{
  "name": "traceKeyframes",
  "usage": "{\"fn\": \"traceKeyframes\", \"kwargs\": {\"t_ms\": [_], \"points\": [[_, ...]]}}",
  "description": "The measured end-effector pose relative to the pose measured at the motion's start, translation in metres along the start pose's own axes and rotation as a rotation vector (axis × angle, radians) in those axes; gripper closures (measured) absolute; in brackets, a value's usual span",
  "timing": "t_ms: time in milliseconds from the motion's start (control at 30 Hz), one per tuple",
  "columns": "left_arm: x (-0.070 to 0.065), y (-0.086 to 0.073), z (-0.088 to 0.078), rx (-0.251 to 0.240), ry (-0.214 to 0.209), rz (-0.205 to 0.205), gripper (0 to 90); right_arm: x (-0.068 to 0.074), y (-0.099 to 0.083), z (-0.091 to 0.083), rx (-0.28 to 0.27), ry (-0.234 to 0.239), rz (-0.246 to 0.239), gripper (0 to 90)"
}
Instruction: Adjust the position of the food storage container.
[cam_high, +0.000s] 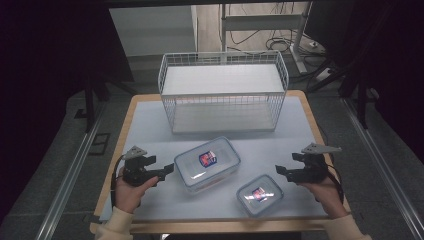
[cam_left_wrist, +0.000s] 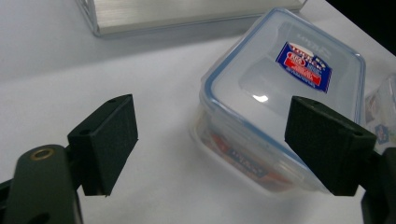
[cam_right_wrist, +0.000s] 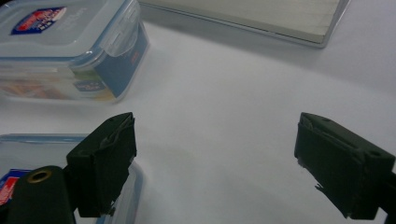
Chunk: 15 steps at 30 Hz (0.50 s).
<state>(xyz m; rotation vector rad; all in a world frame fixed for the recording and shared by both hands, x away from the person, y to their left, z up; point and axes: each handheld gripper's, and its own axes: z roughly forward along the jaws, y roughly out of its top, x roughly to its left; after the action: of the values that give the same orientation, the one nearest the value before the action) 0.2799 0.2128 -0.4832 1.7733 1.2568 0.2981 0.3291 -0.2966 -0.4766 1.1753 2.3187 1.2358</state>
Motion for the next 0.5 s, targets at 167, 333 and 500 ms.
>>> {"fn": "traceKeyframes", "kwargs": {"t_ms": [167, 333, 500], "points": [[-0.006, 0.003, 0.004, -0.007, 0.004, 0.023, 15.7, -0.003, -0.005, -0.005, 0.03, -0.001, 0.013, 16.1], [-0.008, 0.0, 0.002, -0.01, -0.008, 0.016, 18.5, -0.006, -0.009, -0.016, 0.0, 0.003, 0.054, 16.5], [-0.01, 0.002, -0.003, -0.001, -0.038, 0.011, 23.9, -0.001, -0.006, -0.019, -0.025, 0.02, 0.042, 16.5]]}}
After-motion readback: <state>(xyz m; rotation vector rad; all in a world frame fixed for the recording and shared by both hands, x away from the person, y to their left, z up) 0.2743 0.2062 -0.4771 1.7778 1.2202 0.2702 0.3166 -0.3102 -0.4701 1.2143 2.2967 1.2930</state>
